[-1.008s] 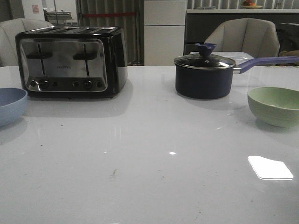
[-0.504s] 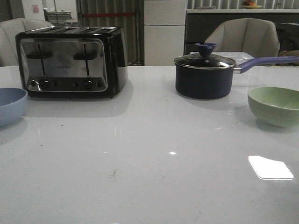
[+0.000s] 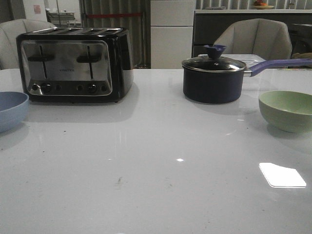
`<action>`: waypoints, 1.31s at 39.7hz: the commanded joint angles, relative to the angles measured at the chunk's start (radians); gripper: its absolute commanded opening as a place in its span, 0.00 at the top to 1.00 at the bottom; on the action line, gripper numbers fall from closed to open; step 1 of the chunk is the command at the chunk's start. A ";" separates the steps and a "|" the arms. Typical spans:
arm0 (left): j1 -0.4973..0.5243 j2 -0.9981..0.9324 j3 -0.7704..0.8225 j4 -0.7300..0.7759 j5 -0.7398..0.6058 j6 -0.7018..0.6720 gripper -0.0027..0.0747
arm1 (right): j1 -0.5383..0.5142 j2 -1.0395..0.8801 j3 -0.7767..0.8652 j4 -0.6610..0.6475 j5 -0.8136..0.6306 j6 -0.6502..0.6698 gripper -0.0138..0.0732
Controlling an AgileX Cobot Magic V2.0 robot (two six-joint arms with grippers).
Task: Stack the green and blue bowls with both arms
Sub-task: 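Move the right gripper down to the rim of the pale green bowl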
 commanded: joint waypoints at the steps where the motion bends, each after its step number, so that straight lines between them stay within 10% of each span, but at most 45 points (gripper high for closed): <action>1: -0.001 0.002 -0.036 -0.005 -0.080 -0.006 0.28 | -0.068 0.055 -0.092 0.017 -0.028 -0.002 0.28; 46: -0.001 0.002 -0.036 -0.005 -0.081 -0.006 0.28 | -0.134 0.889 -0.758 0.187 0.070 -0.150 0.28; 52: -0.001 0.002 -0.036 -0.005 -0.081 -0.006 0.28 | -0.134 0.932 -0.784 0.223 0.083 -0.193 0.40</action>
